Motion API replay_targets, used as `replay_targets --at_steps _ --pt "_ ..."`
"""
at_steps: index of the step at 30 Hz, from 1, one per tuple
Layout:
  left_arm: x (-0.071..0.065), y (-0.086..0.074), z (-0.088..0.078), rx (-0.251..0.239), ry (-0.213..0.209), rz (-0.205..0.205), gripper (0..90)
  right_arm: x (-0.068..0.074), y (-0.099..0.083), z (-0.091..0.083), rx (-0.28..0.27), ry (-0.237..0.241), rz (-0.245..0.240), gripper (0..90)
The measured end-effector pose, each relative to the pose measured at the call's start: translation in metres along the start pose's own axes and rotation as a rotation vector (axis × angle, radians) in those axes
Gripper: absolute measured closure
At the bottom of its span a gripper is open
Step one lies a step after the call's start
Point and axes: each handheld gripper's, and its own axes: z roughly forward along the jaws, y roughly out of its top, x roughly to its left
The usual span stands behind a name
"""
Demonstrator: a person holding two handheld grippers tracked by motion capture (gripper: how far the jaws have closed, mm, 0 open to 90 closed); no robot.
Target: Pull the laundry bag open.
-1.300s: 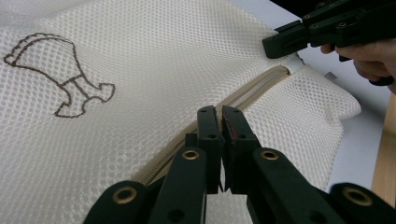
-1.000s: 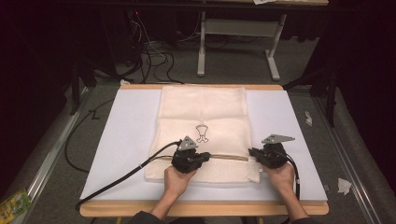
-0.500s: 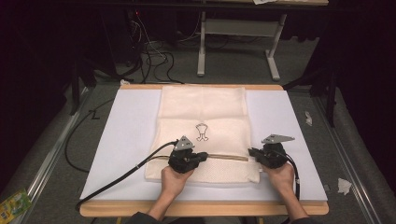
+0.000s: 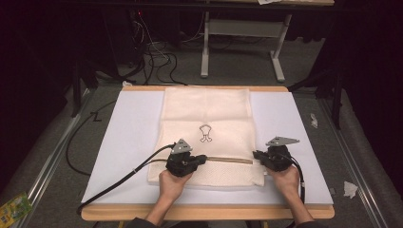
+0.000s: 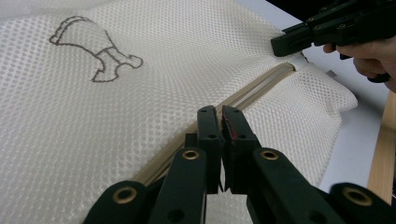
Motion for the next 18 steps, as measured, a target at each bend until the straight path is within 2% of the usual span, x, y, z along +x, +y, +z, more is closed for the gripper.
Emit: replay_targets --at_steps 7,10,18 --pt "0.004 -0.001 -0.006 -0.005 0.004 -0.007 86.9 0.0 0.0 0.0 -0.002 0.001 0.003 88.2" --pt "0.005 -0.002 -0.007 -0.007 -0.014 -0.021 86.9 0.0 0.0 0.0 -0.004 0.003 0.004 88.2" --pt "0.011 -0.005 -0.014 -0.015 -0.003 -0.036 86.9 0.0 0.0 0.0 -0.004 0.002 0.008 88.2"
